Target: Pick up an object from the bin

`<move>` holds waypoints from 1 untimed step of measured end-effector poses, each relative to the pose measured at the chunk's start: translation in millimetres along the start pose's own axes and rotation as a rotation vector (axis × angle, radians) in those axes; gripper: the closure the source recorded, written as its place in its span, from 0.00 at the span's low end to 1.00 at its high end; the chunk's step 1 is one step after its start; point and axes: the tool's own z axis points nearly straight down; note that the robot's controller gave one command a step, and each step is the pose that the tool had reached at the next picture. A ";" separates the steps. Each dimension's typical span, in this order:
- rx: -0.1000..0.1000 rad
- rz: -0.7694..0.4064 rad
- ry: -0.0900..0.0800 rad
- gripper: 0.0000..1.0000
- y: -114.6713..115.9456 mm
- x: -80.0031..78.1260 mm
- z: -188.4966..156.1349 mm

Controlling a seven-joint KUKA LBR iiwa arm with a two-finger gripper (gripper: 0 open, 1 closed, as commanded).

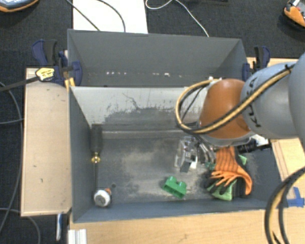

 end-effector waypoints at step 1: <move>0.000 0.002 0.000 1.00 0.0 0.0 0.0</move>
Offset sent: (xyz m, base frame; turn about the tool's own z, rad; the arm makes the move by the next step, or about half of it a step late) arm 0.0000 0.0000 0.0000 0.0000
